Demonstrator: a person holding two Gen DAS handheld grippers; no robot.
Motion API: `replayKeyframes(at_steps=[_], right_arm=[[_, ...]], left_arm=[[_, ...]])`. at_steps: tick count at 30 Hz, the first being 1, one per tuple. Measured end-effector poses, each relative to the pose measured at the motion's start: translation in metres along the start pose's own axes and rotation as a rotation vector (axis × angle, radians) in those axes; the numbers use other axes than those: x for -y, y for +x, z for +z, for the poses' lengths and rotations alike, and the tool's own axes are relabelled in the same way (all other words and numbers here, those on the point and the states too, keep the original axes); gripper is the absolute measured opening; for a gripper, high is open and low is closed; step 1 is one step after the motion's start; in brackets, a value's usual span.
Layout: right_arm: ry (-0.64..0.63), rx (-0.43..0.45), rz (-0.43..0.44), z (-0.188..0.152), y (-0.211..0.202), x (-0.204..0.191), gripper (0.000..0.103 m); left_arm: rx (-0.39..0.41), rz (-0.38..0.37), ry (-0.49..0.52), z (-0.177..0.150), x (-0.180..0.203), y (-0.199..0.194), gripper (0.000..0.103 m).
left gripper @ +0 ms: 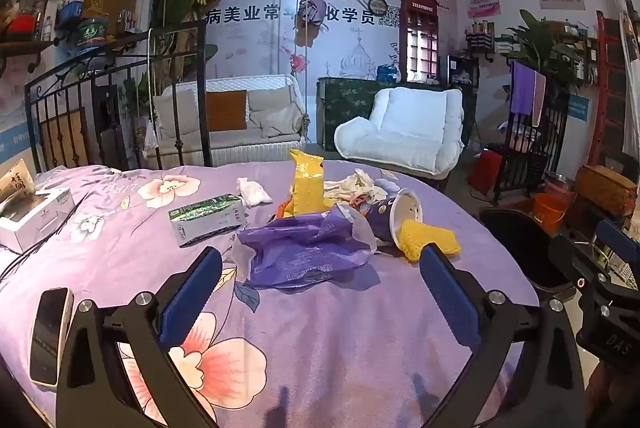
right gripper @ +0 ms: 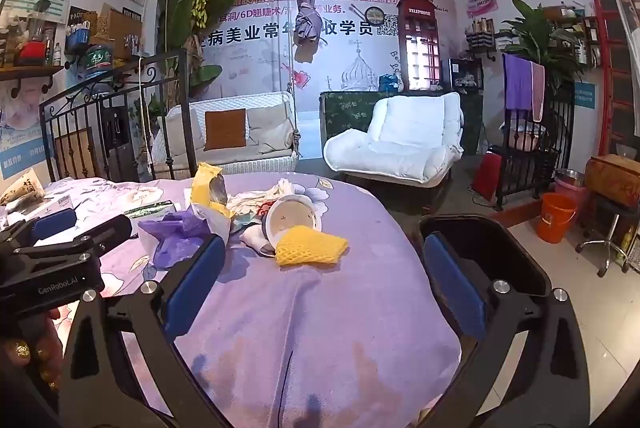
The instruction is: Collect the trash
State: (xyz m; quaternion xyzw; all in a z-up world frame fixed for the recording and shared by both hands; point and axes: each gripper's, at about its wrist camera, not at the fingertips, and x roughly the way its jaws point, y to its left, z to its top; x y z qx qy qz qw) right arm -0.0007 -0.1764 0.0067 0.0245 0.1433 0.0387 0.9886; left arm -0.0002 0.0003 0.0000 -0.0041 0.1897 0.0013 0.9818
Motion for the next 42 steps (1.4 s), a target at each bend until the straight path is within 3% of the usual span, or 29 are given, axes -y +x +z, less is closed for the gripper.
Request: replayKeyframes(at_steps=[42], right_arm=[[0.029,-0.035,0.007,-0.006,0.012,-0.001,0.098]], left_arm=[[-0.025,-0.054,-0.004,-0.007,-0.003,0.004,0.098]])
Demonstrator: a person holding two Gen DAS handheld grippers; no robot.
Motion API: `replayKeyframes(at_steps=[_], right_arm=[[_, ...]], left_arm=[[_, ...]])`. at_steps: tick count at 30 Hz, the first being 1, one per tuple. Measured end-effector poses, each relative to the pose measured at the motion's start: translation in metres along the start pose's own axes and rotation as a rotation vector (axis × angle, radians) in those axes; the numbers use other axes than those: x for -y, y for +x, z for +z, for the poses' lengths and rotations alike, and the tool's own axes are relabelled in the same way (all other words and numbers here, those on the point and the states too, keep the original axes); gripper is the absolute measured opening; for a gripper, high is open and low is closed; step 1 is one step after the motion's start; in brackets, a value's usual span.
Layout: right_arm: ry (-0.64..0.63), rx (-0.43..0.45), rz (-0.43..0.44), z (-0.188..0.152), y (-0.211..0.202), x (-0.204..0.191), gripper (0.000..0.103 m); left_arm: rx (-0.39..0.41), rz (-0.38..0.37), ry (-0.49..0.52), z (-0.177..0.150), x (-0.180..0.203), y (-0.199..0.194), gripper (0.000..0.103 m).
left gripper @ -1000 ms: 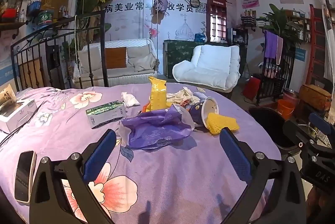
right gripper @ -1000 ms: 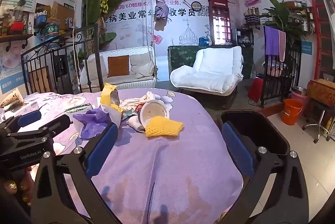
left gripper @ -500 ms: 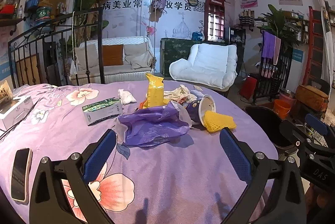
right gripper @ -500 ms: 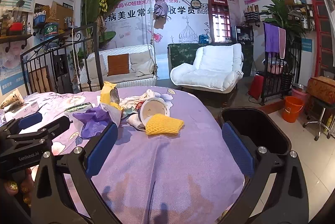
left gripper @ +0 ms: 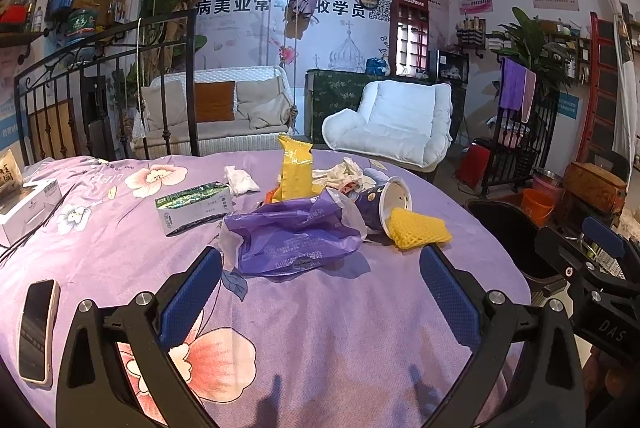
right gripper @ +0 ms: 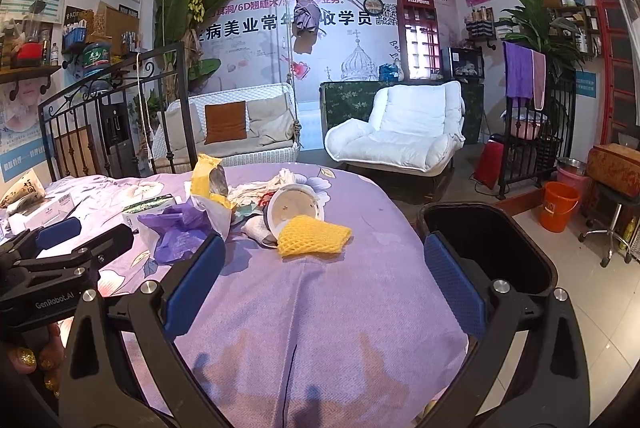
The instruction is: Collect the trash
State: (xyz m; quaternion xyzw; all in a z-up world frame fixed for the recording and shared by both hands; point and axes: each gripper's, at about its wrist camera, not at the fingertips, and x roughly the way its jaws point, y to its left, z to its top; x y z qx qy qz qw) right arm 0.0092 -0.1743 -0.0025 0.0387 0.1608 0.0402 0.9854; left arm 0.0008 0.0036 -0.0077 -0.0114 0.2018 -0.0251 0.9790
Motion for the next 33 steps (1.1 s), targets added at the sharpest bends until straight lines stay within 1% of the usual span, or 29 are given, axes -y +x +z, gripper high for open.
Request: replayKeyframes(at_steps=[33], right_arm=[[-0.002,-0.011,-0.005,-0.0015,0.0046,-0.0029,0.098]], left_arm=[[-0.009,-0.002,0.000,-0.0041,0.0013,0.0018,0.098]])
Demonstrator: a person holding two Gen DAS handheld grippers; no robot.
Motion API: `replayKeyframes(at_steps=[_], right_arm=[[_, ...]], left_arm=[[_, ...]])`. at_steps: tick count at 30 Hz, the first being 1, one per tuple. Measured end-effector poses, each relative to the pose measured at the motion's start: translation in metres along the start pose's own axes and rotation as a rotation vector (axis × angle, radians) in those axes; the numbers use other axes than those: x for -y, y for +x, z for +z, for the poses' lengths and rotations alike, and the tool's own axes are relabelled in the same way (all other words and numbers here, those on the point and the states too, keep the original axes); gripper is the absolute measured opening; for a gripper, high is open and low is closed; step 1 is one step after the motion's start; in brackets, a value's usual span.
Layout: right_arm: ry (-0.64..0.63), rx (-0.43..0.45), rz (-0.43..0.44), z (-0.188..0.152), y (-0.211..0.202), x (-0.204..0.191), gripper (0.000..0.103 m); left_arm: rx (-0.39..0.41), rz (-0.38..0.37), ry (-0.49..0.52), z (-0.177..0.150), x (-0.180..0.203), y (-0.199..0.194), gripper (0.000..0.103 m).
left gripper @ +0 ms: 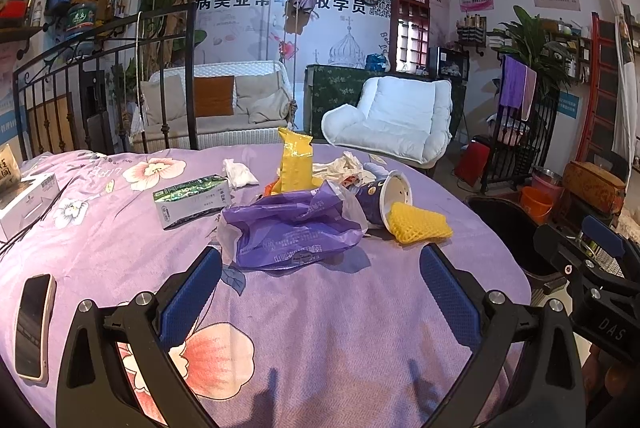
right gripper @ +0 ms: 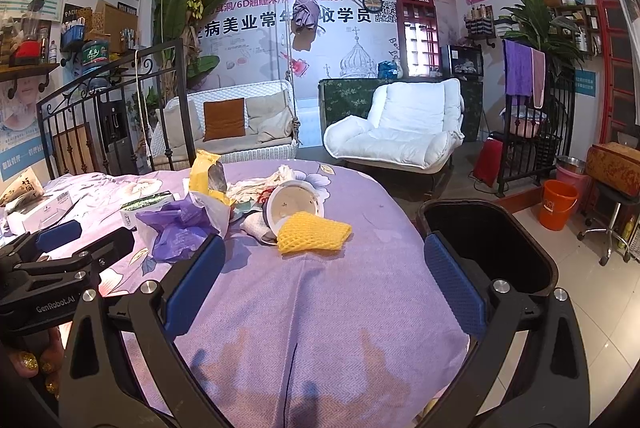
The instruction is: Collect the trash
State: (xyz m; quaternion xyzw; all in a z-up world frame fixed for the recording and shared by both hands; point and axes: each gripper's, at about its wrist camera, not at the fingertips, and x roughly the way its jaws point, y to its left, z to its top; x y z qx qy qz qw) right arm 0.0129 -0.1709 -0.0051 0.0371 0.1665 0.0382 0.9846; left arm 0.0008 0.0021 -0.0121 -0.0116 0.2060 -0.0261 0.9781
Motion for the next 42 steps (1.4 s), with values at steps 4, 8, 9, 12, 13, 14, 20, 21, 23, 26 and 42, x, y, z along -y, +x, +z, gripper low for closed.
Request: replayKeyframes(at_steps=[4,8,9,12,13,14,20,21,23,26,42], right_arm=[[0.001,0.000,-0.002,0.000,0.000,0.000,0.098],[0.000,0.001,-0.003,-0.001,0.001,-0.001,0.098],[0.001,0.002,-0.002,-0.001,0.001,-0.001,0.098],[0.001,0.000,-0.002,-0.001,0.001,-0.001,0.098],[0.002,0.000,-0.001,-0.001,0.001,-0.001,0.098],[0.002,0.001,-0.002,-0.001,0.001,-0.001,0.098],[0.001,0.000,-0.002,-0.001,0.001,-0.001,0.098],[0.001,-0.001,-0.003,-0.002,0.001,-0.001,0.098],[0.003,-0.002,-0.002,-0.003,0.001,-0.001,0.098],[0.001,-0.001,-0.003,-0.003,0.001,-0.001,0.098],[0.008,-0.188,0.052,0.006,0.050,0.017,0.098]], left_arm=[[0.001,0.000,0.000,-0.001,0.000,0.000,0.098],[0.000,-0.002,0.000,-0.003,0.000,0.000,0.098],[0.000,-0.001,0.000,-0.003,0.000,0.001,0.098],[0.000,-0.003,-0.001,-0.004,0.000,0.000,0.098],[0.000,-0.003,-0.001,-0.004,0.000,0.000,0.098],[-0.001,-0.003,-0.001,-0.005,0.001,0.001,0.098],[-0.005,-0.005,-0.001,-0.006,0.001,0.001,0.098],[-0.005,-0.005,-0.002,-0.005,0.000,0.001,0.098],[-0.006,-0.006,-0.003,-0.005,0.001,0.001,0.098],[-0.006,-0.005,-0.002,-0.005,0.001,0.001,0.098],[-0.131,-0.040,0.089,0.003,-0.011,0.032,0.098]])
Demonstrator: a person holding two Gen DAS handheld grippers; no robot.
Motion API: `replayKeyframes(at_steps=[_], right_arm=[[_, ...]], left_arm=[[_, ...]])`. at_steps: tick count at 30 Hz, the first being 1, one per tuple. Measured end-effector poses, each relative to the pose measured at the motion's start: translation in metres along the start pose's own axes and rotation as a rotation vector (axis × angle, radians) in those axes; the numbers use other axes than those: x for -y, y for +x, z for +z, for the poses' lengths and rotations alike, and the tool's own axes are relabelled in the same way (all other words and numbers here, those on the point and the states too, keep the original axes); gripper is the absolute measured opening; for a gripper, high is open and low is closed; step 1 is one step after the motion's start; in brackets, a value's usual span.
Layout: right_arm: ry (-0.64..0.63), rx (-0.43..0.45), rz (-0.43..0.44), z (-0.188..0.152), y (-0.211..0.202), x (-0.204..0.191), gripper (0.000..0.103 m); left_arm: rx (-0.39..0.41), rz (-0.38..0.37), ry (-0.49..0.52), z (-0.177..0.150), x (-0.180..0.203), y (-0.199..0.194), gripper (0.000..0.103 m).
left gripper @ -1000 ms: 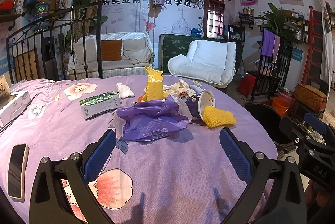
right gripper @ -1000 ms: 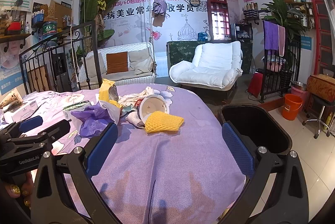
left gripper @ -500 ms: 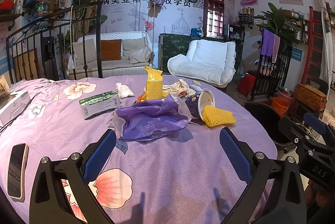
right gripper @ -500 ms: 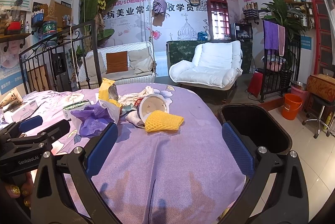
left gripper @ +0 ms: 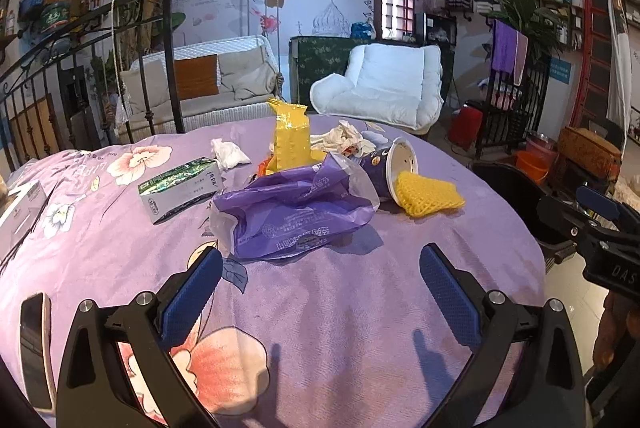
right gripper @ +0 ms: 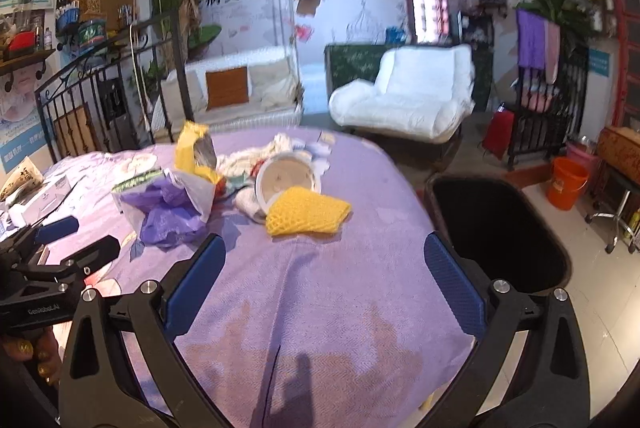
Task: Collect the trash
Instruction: 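Grasp the purple plastic bag with the left tool while the right tool grasps the yellow foam net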
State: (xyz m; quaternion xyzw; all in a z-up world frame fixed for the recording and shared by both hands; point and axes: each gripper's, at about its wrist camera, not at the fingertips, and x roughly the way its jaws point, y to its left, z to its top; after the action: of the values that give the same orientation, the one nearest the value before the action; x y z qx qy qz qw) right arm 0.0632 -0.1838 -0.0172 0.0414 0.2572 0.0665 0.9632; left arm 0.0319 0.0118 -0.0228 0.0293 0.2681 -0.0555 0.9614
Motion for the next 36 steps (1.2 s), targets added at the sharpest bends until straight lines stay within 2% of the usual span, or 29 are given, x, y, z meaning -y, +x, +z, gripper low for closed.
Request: replayKeyframes(at_steps=[1,4,6,9,12,16,19,20,22,26,27,32,34,35,36], right_arm=[[0.002,-0.031,0.017,0.002,0.007,0.002,0.098],[0.023,-0.143,0.095,0.008,0.037,0.008,0.098],[0.042,-0.184,0.127,0.013,0.052,0.012,0.098],[0.009,-0.197,0.127,0.021,0.068,0.011,0.098],[-0.002,-0.230,0.149,0.028,0.085,0.013,0.098],[-0.012,-0.258,0.162,0.034,0.103,0.013,0.098],[-0.029,-0.274,0.175,0.037,0.112,0.012,0.098],[-0.038,-0.280,0.178,0.038,0.117,0.012,0.098],[-0.041,-0.294,0.167,0.039,0.126,0.012,0.098],[-0.012,-0.343,0.178,0.039,0.145,0.018,0.094],[-0.007,-0.358,0.179,0.038,0.150,0.019,0.093],[0.024,-0.421,0.186,0.034,0.171,0.018,0.077],[0.031,-0.428,0.191,0.033,0.172,0.017,0.056],[0.031,-0.430,0.194,0.033,0.172,0.015,0.053],[0.031,-0.428,0.198,0.033,0.172,0.015,0.045]], left_arm=[[-0.008,0.004,0.030,0.003,-0.001,0.005,0.098],[-0.035,-0.013,0.115,0.017,-0.007,0.020,0.090],[-0.048,-0.014,0.158,0.026,-0.013,0.029,0.086],[-0.070,-0.033,0.221,0.040,-0.023,0.044,0.080],[-0.110,-0.088,0.276,0.047,-0.027,0.064,0.076],[-0.151,-0.068,0.441,0.047,-0.021,0.085,0.068],[-0.212,-0.131,0.492,0.048,-0.023,0.099,0.058],[-0.229,-0.131,0.511,0.047,-0.023,0.104,0.051],[-0.236,-0.121,0.540,0.044,-0.021,0.109,0.045],[-0.221,-0.109,0.517,0.047,-0.021,0.108,0.016],[-0.214,-0.113,0.498,0.049,-0.022,0.107,0.014],[-0.192,-0.119,0.413,0.056,-0.025,0.098,0.008],[-0.178,-0.123,0.384,0.059,-0.025,0.091,0.008],[-0.172,-0.131,0.369,0.059,-0.025,0.088,0.008],[-0.165,-0.137,0.354,0.060,-0.025,0.085,0.008]])
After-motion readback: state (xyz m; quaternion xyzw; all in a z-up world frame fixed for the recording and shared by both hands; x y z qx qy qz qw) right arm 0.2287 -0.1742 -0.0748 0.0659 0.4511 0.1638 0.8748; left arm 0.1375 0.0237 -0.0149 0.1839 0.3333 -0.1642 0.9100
